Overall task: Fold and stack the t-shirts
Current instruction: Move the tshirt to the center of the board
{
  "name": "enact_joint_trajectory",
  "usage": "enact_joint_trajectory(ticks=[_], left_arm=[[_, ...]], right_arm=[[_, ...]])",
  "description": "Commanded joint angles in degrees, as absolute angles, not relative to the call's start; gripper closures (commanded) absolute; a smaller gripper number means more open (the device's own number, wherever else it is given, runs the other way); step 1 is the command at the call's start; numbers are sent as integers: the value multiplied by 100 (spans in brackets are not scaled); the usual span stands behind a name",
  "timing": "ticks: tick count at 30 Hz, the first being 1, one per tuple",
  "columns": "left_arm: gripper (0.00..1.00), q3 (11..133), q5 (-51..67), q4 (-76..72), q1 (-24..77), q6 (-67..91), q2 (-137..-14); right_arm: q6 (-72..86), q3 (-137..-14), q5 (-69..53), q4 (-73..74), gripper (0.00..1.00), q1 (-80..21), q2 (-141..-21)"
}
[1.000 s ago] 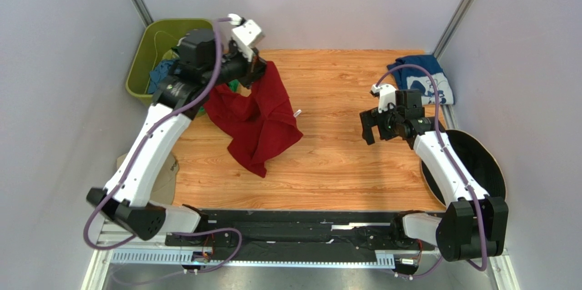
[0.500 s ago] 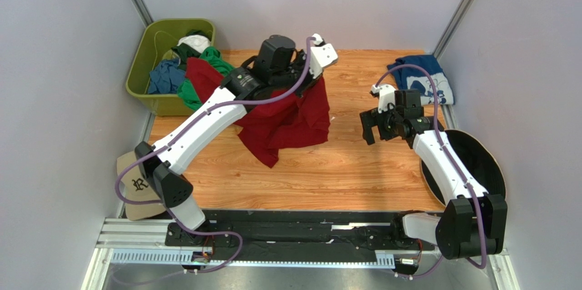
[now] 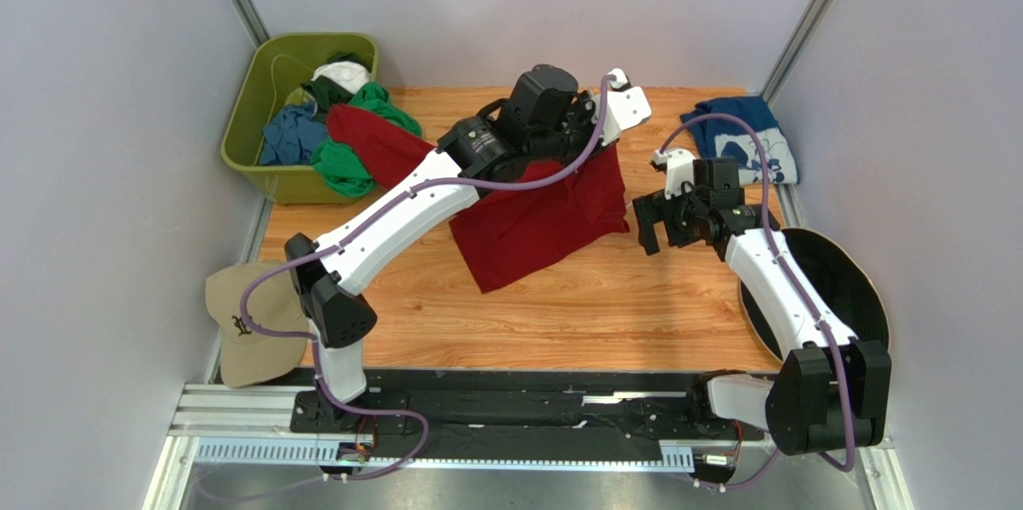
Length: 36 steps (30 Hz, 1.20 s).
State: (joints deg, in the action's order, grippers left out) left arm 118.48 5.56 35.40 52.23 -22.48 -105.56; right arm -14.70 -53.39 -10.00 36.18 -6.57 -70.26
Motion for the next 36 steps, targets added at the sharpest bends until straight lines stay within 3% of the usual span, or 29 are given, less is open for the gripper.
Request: enact_joint_trajectory(ticks=[1, 7, 8, 9, 12, 14, 15, 25, 36], left_arm=[[100, 12252, 466, 3305, 5335, -2329, -10433], [100, 12340, 238, 3331, 5432, -2434, -10433], [92, 12288, 107, 3261, 5432, -2478, -10433], [68, 12209, -303, 3148, 5432, -2583, -10380], [35, 11708, -955, 2629, 5335, -2847, -10178], [22, 11332, -1115, 2375, 5064, -2883, -9968], [8, 11199, -1195, 2312, 4932, -2909, -9889], [5, 9810, -774, 2372, 2507, -3453, -9088], [5, 8851, -36, 2285, 1231, -3516, -9009]], right_arm=[[-1538, -5353, -949, 3445, 0, -677, -7049], [-1485, -5344, -730, 3366, 0, -677, -6979], [-1485, -5344, -729, 3358, 0, -677, -6970], [-1485, -5344, -721, 3366, 0, -668, -6978], [-1503, -5353, -738, 3401, 0, -677, -6979], [-1512, -5353, -747, 3401, 0, -668, -6961], [-1512, -5344, -756, 3401, 0, -677, -6961], [-1547, -5353, -879, 3445, 0, -668, -7005], [-1573, -5335, -897, 3454, 0, -677, -7031]])
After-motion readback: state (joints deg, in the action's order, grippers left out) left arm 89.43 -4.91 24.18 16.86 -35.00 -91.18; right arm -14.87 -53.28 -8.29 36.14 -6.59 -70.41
